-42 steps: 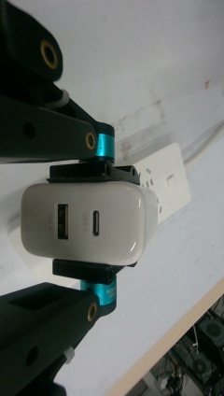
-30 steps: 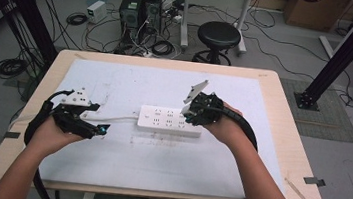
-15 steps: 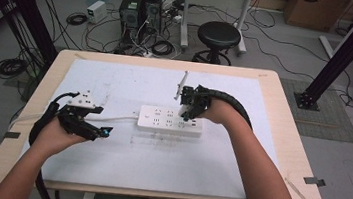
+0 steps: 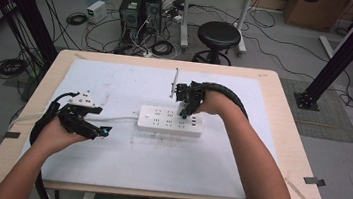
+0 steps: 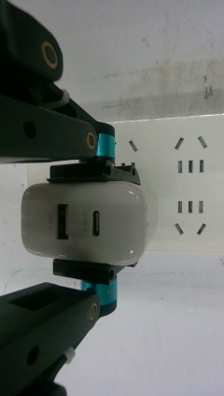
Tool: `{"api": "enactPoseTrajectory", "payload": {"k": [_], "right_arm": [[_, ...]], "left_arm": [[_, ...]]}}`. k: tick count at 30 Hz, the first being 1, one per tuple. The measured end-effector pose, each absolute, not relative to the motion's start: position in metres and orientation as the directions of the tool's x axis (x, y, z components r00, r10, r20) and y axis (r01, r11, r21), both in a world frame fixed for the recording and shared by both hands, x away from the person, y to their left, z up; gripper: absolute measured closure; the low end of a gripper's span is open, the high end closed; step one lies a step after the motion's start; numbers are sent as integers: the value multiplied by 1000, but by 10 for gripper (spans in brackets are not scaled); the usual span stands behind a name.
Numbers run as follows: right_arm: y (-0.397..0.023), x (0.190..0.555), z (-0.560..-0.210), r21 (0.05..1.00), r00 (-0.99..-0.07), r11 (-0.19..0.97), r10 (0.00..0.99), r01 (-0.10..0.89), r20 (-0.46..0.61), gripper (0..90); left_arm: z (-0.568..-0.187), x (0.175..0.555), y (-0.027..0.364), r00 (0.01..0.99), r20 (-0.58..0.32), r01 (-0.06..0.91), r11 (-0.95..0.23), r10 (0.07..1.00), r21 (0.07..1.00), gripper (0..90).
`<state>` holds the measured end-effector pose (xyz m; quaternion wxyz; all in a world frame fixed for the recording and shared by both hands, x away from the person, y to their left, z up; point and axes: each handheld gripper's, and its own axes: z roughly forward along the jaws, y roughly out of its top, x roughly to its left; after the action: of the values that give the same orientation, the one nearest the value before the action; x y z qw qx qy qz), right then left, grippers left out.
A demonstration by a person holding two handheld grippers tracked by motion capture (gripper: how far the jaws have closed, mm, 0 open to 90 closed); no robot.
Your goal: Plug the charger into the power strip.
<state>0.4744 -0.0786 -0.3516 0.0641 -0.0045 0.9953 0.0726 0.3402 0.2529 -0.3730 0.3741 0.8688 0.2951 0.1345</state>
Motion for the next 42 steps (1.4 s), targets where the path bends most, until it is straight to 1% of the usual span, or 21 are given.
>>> {"api": "enactPoseTrajectory", "payload": {"k": [15,22,25,27,29,35,39,41,42], "right_arm": [[-75,478,-357,119,-995,993,-1,-13,-97,629],[-73,480,-359,133,-996,991,-10,-22,-89,630],[-68,479,-360,111,-995,993,-28,-39,-98,631],[-64,478,-367,65,-993,996,-47,-54,-106,632],[-64,480,-367,74,-995,997,-30,-37,-92,634],[-67,484,-368,92,-997,995,-29,-36,-75,636],[-64,483,-372,79,-997,997,-22,-28,-75,636],[-66,485,-373,100,-998,995,-16,-22,-65,635],[-66,485,-372,96,-998,995,-16,-22,-64,635]], "left_arm": [[-376,340,255,788,5,418,-540,616,731,189],[-378,341,256,786,2,421,-537,618,732,189],[-378,341,255,786,8,417,-540,618,731,189],[-378,340,254,787,6,417,-540,617,731,189],[-378,340,253,789,7,415,-540,615,732,189],[-379,339,252,791,10,414,-548,612,727,189],[-378,338,249,793,16,409,-552,609,727,189],[-378,337,248,792,15,409,-549,610,729,189],[-378,337,249,793,14,408,-548,609,730,189]]}}
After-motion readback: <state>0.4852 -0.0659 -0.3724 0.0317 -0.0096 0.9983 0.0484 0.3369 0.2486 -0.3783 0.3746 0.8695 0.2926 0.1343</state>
